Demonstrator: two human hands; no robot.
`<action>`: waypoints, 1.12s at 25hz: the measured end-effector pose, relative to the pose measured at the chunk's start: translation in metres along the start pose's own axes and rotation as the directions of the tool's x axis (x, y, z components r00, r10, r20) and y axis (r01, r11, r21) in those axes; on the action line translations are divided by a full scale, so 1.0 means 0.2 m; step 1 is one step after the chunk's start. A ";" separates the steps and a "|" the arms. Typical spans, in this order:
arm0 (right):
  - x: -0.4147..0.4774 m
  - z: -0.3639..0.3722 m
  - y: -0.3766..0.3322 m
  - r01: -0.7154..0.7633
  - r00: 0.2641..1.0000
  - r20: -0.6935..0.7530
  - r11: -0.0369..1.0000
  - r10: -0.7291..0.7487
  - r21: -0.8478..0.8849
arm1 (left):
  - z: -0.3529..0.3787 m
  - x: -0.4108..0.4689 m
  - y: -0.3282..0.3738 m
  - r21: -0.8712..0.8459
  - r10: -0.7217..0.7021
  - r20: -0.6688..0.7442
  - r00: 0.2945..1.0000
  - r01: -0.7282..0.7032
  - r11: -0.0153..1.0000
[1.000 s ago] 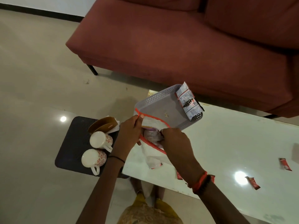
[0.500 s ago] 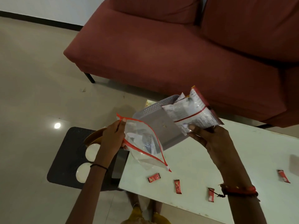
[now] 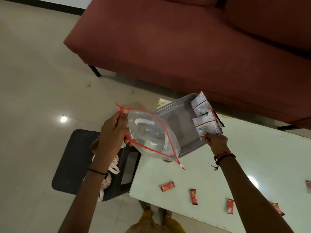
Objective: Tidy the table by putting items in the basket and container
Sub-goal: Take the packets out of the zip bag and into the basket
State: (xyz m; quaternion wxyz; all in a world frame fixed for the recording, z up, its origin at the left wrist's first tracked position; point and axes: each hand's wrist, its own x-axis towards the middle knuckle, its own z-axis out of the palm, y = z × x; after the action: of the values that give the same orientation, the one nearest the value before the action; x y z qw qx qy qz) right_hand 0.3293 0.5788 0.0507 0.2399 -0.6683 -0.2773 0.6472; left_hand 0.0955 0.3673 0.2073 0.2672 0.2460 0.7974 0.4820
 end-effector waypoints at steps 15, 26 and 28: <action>0.47 0.10 0.12 -0.164 0.986 -0.050 0.977 0.158 -0.135 | 0.02 0.23 -0.11 -0.031 -0.060 0.035 0.998 0.061 0.998; 0.41 0.09 0.06 0.085 0.996 0.077 0.462 -0.037 -0.883 | 0.05 0.21 -0.11 -0.056 -0.042 0.071 0.997 0.046 0.997; 0.39 0.10 0.05 0.097 0.995 0.082 0.427 -0.052 -0.899 | 0.05 0.20 -0.11 -0.044 -0.037 0.066 0.997 0.040 0.998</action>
State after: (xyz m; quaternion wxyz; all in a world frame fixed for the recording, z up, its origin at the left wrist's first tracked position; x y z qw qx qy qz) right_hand 0.3114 0.6243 -0.0137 -0.1313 -0.6666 -0.6137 0.4022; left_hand 0.0707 0.3903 0.1765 0.3078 0.2401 0.7817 0.4864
